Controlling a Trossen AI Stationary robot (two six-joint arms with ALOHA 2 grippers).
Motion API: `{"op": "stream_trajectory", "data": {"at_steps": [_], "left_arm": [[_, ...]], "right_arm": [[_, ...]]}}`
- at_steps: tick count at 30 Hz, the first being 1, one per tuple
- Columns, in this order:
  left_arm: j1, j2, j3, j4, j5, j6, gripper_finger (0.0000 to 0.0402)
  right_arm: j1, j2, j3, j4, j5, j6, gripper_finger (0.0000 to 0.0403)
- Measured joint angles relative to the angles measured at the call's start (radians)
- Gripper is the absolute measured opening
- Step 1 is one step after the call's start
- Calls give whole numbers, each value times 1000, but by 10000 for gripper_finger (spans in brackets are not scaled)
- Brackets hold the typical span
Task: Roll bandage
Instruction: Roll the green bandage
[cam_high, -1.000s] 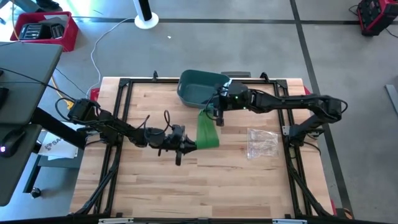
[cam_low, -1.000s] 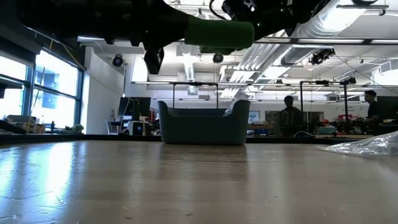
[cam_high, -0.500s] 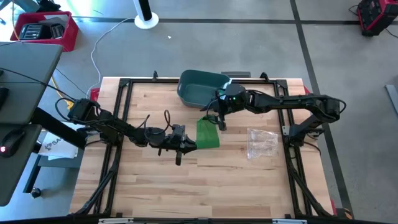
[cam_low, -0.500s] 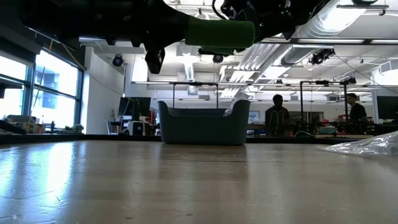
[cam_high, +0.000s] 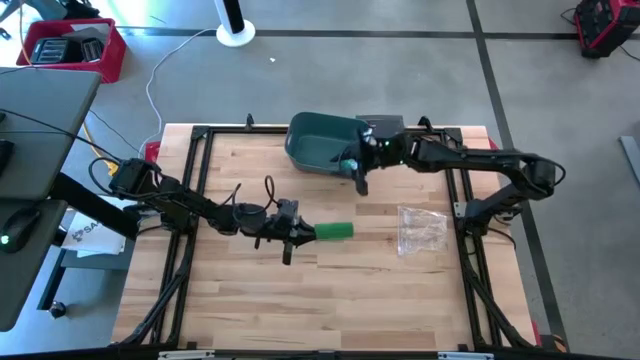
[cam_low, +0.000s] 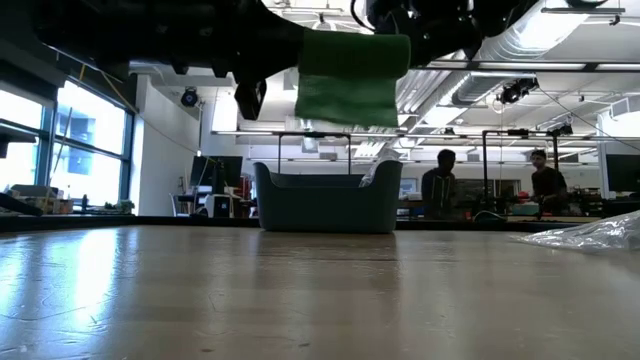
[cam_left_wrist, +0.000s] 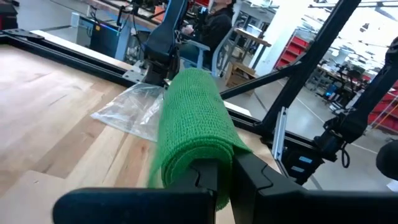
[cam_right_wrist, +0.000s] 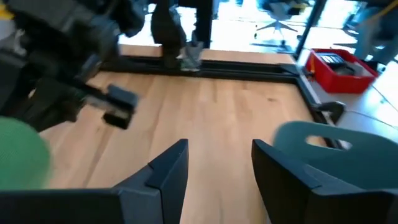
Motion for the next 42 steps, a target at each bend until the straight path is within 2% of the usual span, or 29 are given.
{"op": "stream_trajectory", "data": {"at_steps": [8,15,18,21,23,25,28,31,35,42], "left_arm": [[-3,0,0,1,-17,38,10],[-29,-25,0,38,-88,155,10],[-44,-51,0,74,-99,207,10],[-57,-85,0,105,-110,256,10],[-64,-108,0,118,-111,286,10],[-71,-127,0,131,-112,309,10],[-79,-144,0,132,-112,325,10],[-81,-147,0,154,-111,328,10],[-79,-148,0,184,-110,353,10],[-78,-148,0,193,-108,360,10]], "right_arm": [[-47,-114,0,-130,3,-6,168],[-22,-254,-11,-428,8,-28,168],[0,-296,-75,-475,33,-37,168],[40,-325,-186,-353,-2,-33,168],[85,-332,-269,-196,-55,-12,167],[137,-332,-337,-14,-64,27,167],[221,-313,-405,261,-21,42,167],[289,-276,-421,426,52,15,167],[341,-238,-376,459,147,19,167],[402,-200,-311,412,166,-27,167]]}}
